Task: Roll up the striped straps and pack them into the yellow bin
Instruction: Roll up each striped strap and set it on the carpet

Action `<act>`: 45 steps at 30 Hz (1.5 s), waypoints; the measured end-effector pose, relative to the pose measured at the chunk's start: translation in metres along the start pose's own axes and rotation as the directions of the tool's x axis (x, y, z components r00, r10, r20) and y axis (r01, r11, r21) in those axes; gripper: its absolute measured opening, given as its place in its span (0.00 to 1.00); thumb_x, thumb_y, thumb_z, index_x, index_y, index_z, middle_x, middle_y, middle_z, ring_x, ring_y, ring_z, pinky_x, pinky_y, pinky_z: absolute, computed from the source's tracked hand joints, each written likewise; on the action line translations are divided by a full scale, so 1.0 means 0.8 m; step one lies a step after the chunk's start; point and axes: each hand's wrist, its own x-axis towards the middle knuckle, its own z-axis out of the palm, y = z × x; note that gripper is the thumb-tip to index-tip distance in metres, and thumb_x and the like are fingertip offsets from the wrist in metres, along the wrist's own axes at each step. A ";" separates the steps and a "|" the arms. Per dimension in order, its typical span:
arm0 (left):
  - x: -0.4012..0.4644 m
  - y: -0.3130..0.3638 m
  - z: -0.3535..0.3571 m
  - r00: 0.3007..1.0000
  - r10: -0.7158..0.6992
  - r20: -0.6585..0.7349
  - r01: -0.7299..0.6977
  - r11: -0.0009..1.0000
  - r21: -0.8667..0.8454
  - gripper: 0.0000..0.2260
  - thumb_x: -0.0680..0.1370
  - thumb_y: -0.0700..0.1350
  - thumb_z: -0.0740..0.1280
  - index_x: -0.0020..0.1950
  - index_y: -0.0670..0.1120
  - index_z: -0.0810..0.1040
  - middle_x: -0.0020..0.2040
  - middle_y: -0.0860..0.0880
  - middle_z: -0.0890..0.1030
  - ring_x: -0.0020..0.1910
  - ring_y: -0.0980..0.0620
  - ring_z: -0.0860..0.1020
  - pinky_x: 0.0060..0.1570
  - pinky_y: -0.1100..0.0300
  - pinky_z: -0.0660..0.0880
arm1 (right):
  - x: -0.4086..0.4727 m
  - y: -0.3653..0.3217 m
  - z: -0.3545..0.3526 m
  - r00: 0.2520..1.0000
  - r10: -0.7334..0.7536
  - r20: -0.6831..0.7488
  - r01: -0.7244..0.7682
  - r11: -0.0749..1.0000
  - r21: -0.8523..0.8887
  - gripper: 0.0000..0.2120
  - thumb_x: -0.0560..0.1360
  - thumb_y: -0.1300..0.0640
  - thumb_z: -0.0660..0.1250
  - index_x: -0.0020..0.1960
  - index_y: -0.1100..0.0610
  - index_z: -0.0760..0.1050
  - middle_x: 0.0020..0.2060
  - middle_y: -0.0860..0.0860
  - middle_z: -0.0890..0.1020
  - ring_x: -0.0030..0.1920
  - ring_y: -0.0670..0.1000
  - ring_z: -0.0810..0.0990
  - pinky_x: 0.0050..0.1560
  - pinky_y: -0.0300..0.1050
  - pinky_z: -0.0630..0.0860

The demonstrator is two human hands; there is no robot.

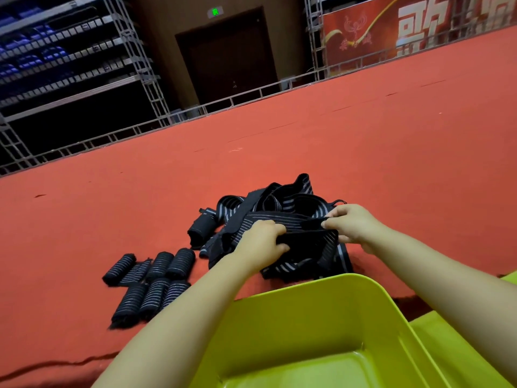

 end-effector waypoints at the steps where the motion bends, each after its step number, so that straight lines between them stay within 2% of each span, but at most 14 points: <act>1: -0.002 0.003 -0.008 0.998 -0.037 -0.058 0.029 0.992 -0.126 0.08 0.76 0.46 0.69 0.52 0.45 0.79 0.52 0.47 0.78 0.55 0.46 0.74 0.51 0.55 0.71 | -0.005 -0.004 -0.003 1.000 -0.006 0.010 0.005 0.999 0.040 0.04 0.74 0.61 0.69 0.41 0.58 0.76 0.41 0.57 0.77 0.41 0.53 0.76 0.49 0.53 0.80; 4: -0.007 0.019 -0.035 0.969 -0.170 -0.180 0.068 0.882 -0.467 0.05 0.75 0.41 0.69 0.42 0.50 0.77 0.40 0.55 0.78 0.44 0.53 0.76 0.41 0.60 0.68 | -0.024 -0.018 -0.002 0.999 -0.051 0.017 0.049 0.994 0.096 0.08 0.77 0.53 0.67 0.47 0.58 0.76 0.42 0.55 0.79 0.39 0.50 0.78 0.41 0.45 0.80; 8: -0.015 0.041 -0.071 0.956 -0.243 -0.165 0.041 0.668 -0.743 0.11 0.75 0.41 0.70 0.37 0.55 0.77 0.33 0.59 0.77 0.34 0.59 0.74 0.35 0.65 0.69 | -0.048 -0.032 0.004 0.977 -0.206 -0.059 0.200 0.976 -0.083 0.12 0.75 0.53 0.69 0.56 0.53 0.72 0.54 0.54 0.78 0.53 0.55 0.79 0.52 0.50 0.76; 11: -0.014 0.054 -0.091 0.962 -0.226 -0.150 -0.001 0.551 -0.834 0.08 0.75 0.36 0.68 0.38 0.46 0.76 0.36 0.49 0.78 0.37 0.51 0.75 0.36 0.59 0.73 | -0.068 -0.044 0.011 0.930 -0.345 0.130 0.362 0.921 -0.146 0.24 0.73 0.65 0.70 0.65 0.53 0.67 0.61 0.54 0.74 0.57 0.51 0.77 0.49 0.37 0.76; 14: -0.015 0.068 -0.106 0.965 -0.212 -0.155 -0.024 0.517 -0.855 0.08 0.74 0.32 0.66 0.39 0.43 0.75 0.37 0.46 0.77 0.38 0.49 0.75 0.37 0.54 0.73 | -0.079 -0.058 0.027 0.888 -0.302 0.346 0.323 0.946 -0.003 0.24 0.73 0.71 0.68 0.63 0.54 0.65 0.54 0.47 0.75 0.45 0.37 0.75 0.36 0.24 0.73; 17: -0.012 0.075 -0.113 0.965 -0.234 -0.113 0.005 0.453 -0.892 0.07 0.75 0.32 0.67 0.40 0.43 0.76 0.38 0.47 0.78 0.39 0.48 0.77 0.38 0.52 0.75 | -0.080 -0.069 0.032 0.963 -0.213 0.169 0.198 0.975 0.101 0.11 0.79 0.68 0.59 0.60 0.60 0.72 0.54 0.56 0.78 0.49 0.48 0.81 0.44 0.35 0.77; 19: -0.009 0.070 -0.109 0.965 -0.254 -0.058 0.054 0.412 -0.910 0.04 0.76 0.36 0.68 0.43 0.44 0.77 0.44 0.46 0.80 0.42 0.48 0.79 0.39 0.54 0.79 | -0.071 -0.066 0.029 0.991 -0.137 0.001 0.128 0.929 0.348 0.13 0.82 0.64 0.53 0.46 0.64 0.75 0.39 0.60 0.80 0.34 0.51 0.83 0.30 0.41 0.77; 23: -0.006 0.032 -0.080 0.982 -0.188 0.009 0.150 0.752 -0.641 0.19 0.76 0.48 0.71 0.66 0.52 0.73 0.66 0.49 0.74 0.63 0.50 0.74 0.62 0.52 0.73 | -0.056 -0.049 0.007 1.000 0.027 0.001 -0.019 0.661 0.750 0.17 0.80 0.63 0.53 0.32 0.58 0.66 0.19 0.49 0.69 0.16 0.46 0.68 0.21 0.31 0.64; 27: -0.013 -0.001 -0.035 0.966 -0.096 0.239 0.156 0.956 -0.250 0.36 0.72 0.51 0.74 0.76 0.53 0.61 0.75 0.51 0.65 0.74 0.49 0.63 0.73 0.48 0.61 | -0.049 -0.039 -0.002 1.000 -0.005 -0.015 0.012 0.854 0.521 0.11 0.77 0.67 0.58 0.39 0.59 0.74 0.20 0.51 0.73 0.18 0.49 0.71 0.21 0.34 0.68; 31: -0.009 -0.006 -0.012 0.961 -0.213 0.175 0.229 0.970 -0.077 0.30 0.72 0.52 0.74 0.71 0.55 0.67 0.70 0.53 0.72 0.71 0.48 0.65 0.72 0.37 0.54 | -0.051 -0.039 -0.008 0.994 -0.057 0.089 0.038 0.979 0.198 0.06 0.75 0.68 0.67 0.46 0.59 0.78 0.34 0.59 0.79 0.30 0.55 0.77 0.28 0.44 0.75; 36: -0.004 -0.011 -0.018 0.968 -0.250 0.007 0.249 0.958 -0.141 0.15 0.76 0.48 0.70 0.62 0.52 0.74 0.61 0.52 0.78 0.64 0.50 0.73 0.69 0.48 0.60 | -0.051 -0.043 -0.015 0.968 -0.095 0.233 0.123 0.987 -0.105 0.07 0.77 0.64 0.65 0.51 0.54 0.78 0.46 0.54 0.80 0.36 0.51 0.78 0.31 0.40 0.78; 39: -0.008 -0.015 -0.026 0.961 -0.272 -0.047 0.252 0.934 -0.251 0.11 0.77 0.47 0.69 0.59 0.50 0.76 0.59 0.52 0.79 0.61 0.50 0.75 0.67 0.49 0.64 | -0.052 -0.047 -0.025 0.951 -0.069 0.303 0.168 0.934 -0.314 0.14 0.76 0.68 0.65 0.51 0.50 0.78 0.50 0.53 0.80 0.45 0.55 0.81 0.43 0.46 0.81; 42: -0.013 -0.016 -0.031 0.965 -0.253 -0.072 0.221 0.928 -0.300 0.07 0.77 0.44 0.69 0.54 0.52 0.78 0.53 0.56 0.79 0.60 0.51 0.75 0.66 0.48 0.66 | -0.044 -0.051 -0.025 0.964 -0.085 0.251 0.159 0.942 -0.294 0.23 0.76 0.75 0.55 0.55 0.51 0.78 0.55 0.54 0.80 0.49 0.54 0.81 0.46 0.49 0.78; 45: -0.015 -0.014 -0.036 0.971 -0.214 -0.101 0.174 0.934 -0.312 0.13 0.75 0.38 0.67 0.41 0.58 0.75 0.43 0.61 0.76 0.56 0.52 0.76 0.63 0.47 0.69 | -0.043 -0.061 -0.009 0.969 -0.207 0.137 0.236 0.940 -0.246 0.19 0.78 0.69 0.54 0.56 0.52 0.78 0.55 0.53 0.81 0.47 0.52 0.79 0.41 0.44 0.71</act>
